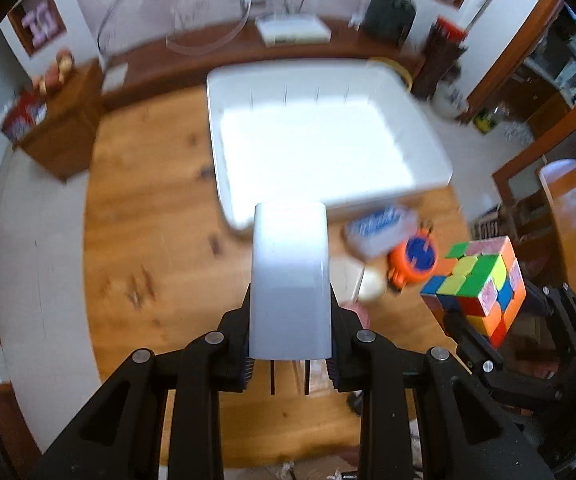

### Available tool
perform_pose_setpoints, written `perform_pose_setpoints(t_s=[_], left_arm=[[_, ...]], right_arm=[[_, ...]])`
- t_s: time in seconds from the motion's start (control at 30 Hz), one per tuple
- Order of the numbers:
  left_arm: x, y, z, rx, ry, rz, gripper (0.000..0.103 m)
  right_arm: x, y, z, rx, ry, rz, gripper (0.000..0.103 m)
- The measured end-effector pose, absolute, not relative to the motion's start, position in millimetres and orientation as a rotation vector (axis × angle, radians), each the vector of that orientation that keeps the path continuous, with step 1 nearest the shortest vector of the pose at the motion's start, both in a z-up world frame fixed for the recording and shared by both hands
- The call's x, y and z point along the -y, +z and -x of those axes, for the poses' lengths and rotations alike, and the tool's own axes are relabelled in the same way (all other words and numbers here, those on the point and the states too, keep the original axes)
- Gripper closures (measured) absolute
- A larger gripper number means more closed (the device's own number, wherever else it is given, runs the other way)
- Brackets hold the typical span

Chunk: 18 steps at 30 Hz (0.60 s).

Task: Organize rigid objects
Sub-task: 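Carry the cube and charger into the white bin and lower them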

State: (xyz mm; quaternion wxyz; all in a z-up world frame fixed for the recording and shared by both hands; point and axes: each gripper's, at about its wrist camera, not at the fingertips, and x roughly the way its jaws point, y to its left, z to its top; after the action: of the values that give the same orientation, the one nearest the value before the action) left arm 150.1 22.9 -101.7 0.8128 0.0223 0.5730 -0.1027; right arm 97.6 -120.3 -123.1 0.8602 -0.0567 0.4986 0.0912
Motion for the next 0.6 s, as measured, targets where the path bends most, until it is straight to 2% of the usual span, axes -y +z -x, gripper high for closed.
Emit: perform_pose_setpoints(t_s=[0.2,0.37,0.47,0.6], left_arm=[[-16.6,-60.5,-183.6,-1.069,-0.203,-0.081,0.074],[-12.6,-59.4,-224.0,-1.005,-0.148,-0.068,0.074],[-9.0,-74.8,-254.0,-1.001,-0.095,-0.056,0.074],[-8.5,-113.5,-290.8,-1.052,-0.048,-0.036,0.074]], right_arm=[[116.7,-61.5,-147.3,-0.903,0.189,0.081,0.039],[127.5,-36.2,-204.4,-0.824,0.122,0.012,0.039],[135.8,-41.0,-233.7,-0.824,0.082,-0.020,0.039],[146.5,-75.4,-272.6,-0.879,0.021,-0.067,0.039]])
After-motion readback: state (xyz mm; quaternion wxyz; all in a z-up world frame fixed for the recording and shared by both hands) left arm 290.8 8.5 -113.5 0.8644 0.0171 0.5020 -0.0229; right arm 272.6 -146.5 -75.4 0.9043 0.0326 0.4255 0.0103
